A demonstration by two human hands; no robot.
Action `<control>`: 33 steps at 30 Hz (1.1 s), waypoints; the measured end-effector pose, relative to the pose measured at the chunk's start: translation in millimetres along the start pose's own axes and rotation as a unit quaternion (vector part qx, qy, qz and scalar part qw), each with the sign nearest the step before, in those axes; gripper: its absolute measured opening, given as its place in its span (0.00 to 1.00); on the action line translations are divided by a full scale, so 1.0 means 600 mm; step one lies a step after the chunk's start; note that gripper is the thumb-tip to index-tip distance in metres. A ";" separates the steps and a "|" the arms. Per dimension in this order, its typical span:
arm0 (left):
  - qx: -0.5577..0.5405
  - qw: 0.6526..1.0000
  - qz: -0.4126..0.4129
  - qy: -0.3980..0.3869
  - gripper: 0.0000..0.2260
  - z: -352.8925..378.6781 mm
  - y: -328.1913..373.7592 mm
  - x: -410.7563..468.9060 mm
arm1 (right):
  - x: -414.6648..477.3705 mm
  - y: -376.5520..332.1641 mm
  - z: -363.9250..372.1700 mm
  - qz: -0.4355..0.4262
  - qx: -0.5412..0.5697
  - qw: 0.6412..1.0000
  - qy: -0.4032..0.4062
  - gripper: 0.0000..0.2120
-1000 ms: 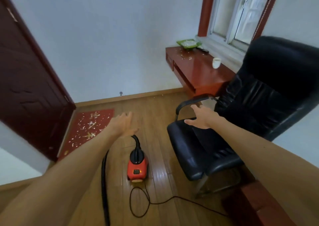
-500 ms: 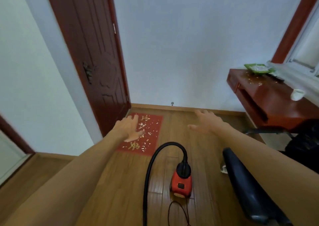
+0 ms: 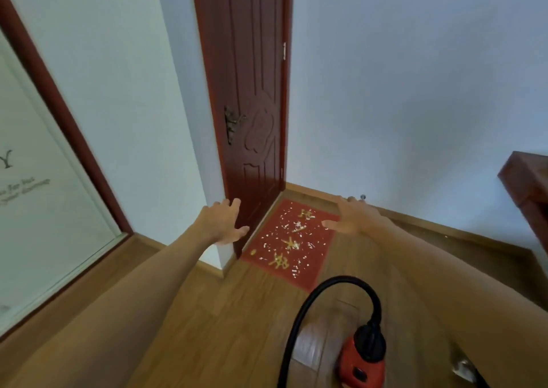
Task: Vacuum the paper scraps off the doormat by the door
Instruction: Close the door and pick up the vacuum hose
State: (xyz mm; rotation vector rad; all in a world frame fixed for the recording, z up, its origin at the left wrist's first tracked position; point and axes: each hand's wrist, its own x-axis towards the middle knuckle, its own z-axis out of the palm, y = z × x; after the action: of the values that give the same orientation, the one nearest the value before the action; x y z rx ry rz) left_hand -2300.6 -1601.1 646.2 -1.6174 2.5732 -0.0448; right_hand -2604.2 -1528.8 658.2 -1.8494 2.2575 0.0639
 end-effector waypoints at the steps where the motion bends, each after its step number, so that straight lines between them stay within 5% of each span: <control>1: 0.000 1.000 -0.009 -0.001 0.32 -0.002 -0.013 0.012 | 0.023 -0.010 -0.002 -0.009 -0.004 1.000 -0.004 0.40; 16: 0.007 0.998 -0.066 -0.003 0.33 0.024 -0.169 0.172 | 0.298 -0.137 0.014 -0.091 -0.014 0.996 -0.024 0.43; 33: -0.019 0.991 0.127 -0.028 0.32 0.047 -0.322 0.538 | 0.513 -0.202 0.011 0.093 0.023 0.995 -0.026 0.42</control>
State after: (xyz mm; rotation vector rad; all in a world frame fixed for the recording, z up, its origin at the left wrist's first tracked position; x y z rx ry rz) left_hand -2263.1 -1974.7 610.7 -1.2702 2.7269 0.0684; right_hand -2541.6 -1848.8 603.5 -1.5906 2.3674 0.0885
